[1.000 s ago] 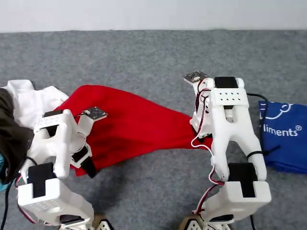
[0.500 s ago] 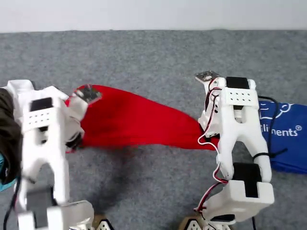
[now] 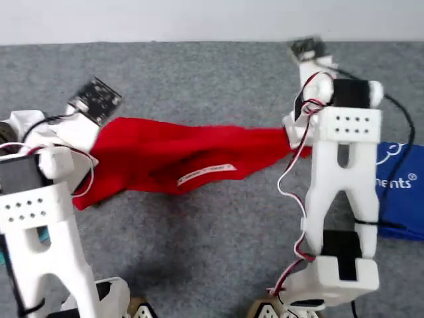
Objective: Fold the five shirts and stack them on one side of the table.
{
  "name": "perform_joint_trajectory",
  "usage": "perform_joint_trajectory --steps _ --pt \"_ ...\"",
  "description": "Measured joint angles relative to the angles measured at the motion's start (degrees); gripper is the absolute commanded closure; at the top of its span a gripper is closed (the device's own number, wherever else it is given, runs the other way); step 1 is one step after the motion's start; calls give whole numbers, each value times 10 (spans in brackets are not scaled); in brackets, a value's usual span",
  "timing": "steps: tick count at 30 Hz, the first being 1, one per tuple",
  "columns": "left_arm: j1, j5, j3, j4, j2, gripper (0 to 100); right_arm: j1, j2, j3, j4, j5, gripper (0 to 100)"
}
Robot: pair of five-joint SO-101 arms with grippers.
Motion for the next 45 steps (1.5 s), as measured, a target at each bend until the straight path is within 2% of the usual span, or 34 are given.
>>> perform_joint_trajectory --steps 6,11,16,22,27,33,38,45 --pt "0 27 -75 -37 -23 986 -19 -47 -122 0 3 988" --pt "0 31 -107 -100 -44 986 -19 -71 -235 0 48 988" --pt "0 31 -113 -207 -85 986 -19 -73 -364 -5 101 988" --pt "-1 69 -113 -342 -132 986 -19 -82 -491 -24 146 988" --pt "-1 75 -113 -425 -167 986 -19 -82 -595 -24 173 988" --pt "14 99 -115 -442 -217 986 3 -103 -696 -24 215 989" --pt "37 118 -117 -442 -266 986 57 -171 -692 -24 222 989" --pt "47 121 -121 -428 -302 986 92 -265 -614 -31 258 988"
